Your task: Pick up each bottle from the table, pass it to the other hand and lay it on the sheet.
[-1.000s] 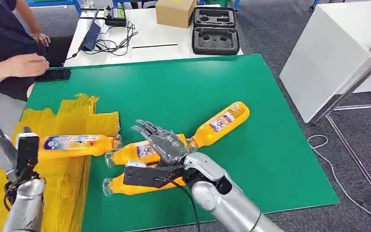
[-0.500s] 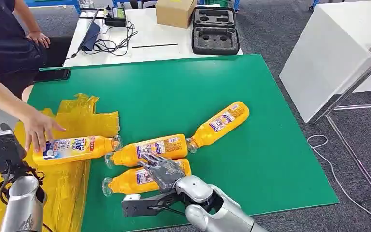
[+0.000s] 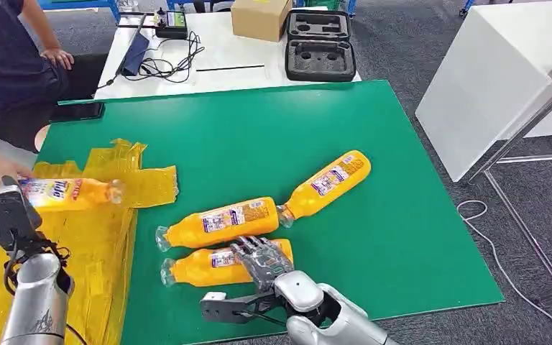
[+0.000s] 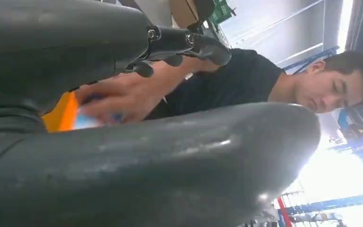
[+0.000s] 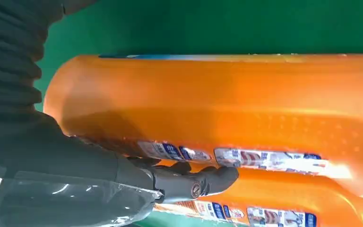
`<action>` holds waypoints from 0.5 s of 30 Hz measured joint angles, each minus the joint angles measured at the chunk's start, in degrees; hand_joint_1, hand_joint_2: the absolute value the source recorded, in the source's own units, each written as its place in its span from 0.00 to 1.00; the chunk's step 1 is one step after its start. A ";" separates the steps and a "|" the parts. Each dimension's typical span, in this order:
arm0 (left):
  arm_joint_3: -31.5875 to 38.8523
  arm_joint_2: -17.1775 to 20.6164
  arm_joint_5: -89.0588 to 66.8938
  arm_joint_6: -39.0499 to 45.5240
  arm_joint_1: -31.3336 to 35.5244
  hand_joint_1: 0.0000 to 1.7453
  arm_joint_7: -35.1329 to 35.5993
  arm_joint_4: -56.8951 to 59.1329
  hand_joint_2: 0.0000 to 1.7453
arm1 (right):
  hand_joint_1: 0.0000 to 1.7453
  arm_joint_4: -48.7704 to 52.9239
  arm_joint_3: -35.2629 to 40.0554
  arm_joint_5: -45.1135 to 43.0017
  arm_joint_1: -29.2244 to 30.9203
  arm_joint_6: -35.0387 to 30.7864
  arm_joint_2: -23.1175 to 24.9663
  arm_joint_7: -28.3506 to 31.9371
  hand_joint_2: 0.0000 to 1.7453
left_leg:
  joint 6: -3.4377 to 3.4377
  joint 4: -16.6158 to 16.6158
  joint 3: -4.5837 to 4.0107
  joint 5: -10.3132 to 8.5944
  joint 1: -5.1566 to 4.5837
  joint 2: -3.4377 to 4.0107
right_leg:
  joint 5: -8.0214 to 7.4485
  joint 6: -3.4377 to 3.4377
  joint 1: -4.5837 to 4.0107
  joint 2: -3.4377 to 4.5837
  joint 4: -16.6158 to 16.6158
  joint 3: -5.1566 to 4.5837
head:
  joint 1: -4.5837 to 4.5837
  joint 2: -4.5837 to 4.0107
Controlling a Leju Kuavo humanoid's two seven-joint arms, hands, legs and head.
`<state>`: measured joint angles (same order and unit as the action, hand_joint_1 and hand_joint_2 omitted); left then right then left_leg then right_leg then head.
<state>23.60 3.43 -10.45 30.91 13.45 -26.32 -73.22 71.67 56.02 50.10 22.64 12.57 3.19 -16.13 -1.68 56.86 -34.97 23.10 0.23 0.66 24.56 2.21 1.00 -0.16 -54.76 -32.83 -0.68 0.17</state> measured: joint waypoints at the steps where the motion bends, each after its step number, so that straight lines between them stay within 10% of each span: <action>1: -0.07 0.00 0.00 0.00 0.01 0.00 0.00 0.13 0.00 | 0.00 0.07 0.02 0.04 0.00 0.00 -0.13 0.00 1.00 | 0.00 0.00 0.00 0.00 0.00 0.00 | 0.00 0.00 0.00 0.00 0.00 -0.01 | -0.02 0.00; 15: -0.20 0.00 2.47 0.66 0.83 0.00 -0.70 1.49 0.00 | 0.00 0.04 -1.29 5.88 -1.91 0.76 -0.65 -2.14 1.00 | 0.00 0.00 0.01 0.00 0.00 0.02 | 0.00 0.00 0.00 0.05 0.00 0.03 | 0.00 0.00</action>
<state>23.41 3.43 -7.98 31.56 14.28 -27.02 -71.73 71.71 54.73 55.98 20.73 13.33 2.54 -18.27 -1.68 56.86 -34.96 23.10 0.24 0.68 24.56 2.21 1.00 -0.11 -54.76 -32.80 -0.68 0.17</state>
